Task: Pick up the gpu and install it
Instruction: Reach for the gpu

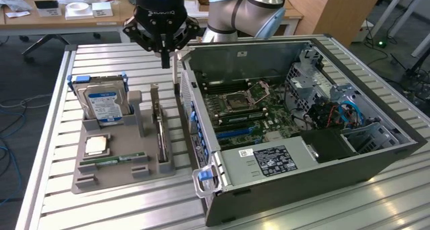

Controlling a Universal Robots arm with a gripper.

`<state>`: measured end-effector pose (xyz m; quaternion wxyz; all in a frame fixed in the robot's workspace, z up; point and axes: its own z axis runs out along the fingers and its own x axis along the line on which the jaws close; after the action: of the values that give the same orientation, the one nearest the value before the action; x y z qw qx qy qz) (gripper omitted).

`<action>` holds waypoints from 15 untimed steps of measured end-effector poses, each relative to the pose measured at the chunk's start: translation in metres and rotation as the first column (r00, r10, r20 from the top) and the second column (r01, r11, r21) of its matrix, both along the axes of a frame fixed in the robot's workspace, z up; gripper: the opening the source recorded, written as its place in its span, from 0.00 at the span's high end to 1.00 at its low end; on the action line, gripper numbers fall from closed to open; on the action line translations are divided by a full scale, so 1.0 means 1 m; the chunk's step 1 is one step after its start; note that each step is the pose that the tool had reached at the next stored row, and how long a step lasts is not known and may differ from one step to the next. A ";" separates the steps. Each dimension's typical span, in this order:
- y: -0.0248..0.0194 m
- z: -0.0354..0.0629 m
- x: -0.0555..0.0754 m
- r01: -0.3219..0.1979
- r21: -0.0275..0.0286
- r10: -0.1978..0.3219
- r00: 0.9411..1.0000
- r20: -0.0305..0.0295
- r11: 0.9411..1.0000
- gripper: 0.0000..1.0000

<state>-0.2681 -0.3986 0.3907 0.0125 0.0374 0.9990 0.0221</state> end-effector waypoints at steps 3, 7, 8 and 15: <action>0.0000 -0.0001 -0.005 0.000 0.000 0.000 1.000 0.000 1.000 0.89; 0.0000 -0.0002 -0.013 0.000 0.000 0.000 1.000 0.000 1.000 0.89; 0.0000 -0.0002 -0.015 0.000 0.000 0.000 1.000 0.000 1.000 0.89; 0.0000 -0.0007 -0.024 0.000 0.000 0.000 1.000 0.000 1.000 0.89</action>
<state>-0.2920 -0.3985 0.3899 0.0125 0.0374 0.9990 0.0221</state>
